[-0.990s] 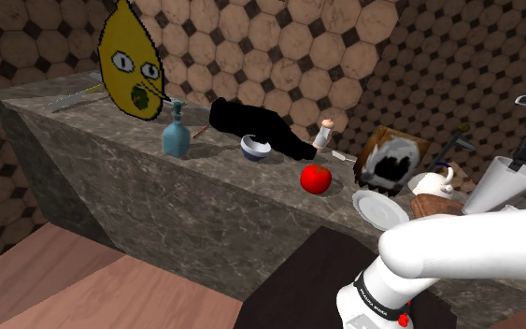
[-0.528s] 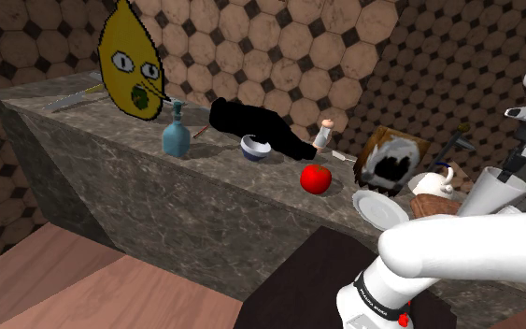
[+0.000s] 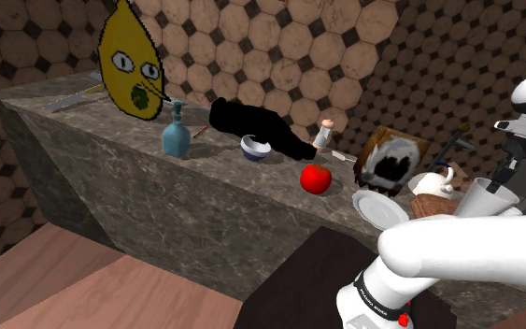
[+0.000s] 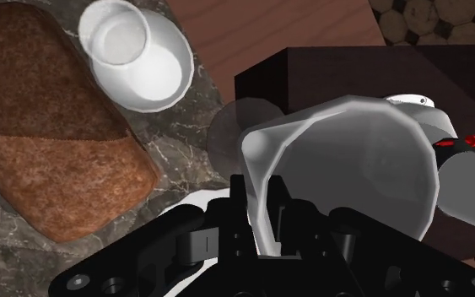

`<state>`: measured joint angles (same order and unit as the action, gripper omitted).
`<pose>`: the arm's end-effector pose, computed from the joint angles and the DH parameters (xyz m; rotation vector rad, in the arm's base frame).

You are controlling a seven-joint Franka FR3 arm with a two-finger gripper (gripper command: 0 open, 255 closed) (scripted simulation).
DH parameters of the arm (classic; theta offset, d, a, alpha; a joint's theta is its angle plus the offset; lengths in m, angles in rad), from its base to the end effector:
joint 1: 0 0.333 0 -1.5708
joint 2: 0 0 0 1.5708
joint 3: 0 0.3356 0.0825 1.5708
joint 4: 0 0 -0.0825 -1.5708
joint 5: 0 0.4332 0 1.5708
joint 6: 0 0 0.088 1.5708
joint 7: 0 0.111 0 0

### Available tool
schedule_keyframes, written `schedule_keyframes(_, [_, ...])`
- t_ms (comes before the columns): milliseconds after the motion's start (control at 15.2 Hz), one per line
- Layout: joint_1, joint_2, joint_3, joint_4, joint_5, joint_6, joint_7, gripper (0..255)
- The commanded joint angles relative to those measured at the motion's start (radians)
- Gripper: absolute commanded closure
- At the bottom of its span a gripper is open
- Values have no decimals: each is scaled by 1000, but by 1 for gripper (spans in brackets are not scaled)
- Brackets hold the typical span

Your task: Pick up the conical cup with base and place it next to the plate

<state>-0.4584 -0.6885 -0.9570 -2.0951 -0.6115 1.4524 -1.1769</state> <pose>-0.0762 -0.4751 0.5371 -2.9801 0.1069 0.1884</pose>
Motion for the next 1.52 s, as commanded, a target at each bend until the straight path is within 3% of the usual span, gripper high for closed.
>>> schedule_keyframes(0, [1, -2, -11, -24, -7, 24, 6, 255])
schedule_keyframes(1122, [13, -1, -138, -204, -80, 229, 47, 255])
schedule_keyframes(1452, [14, -1, -141, -206, -81, 232, 48, 255])
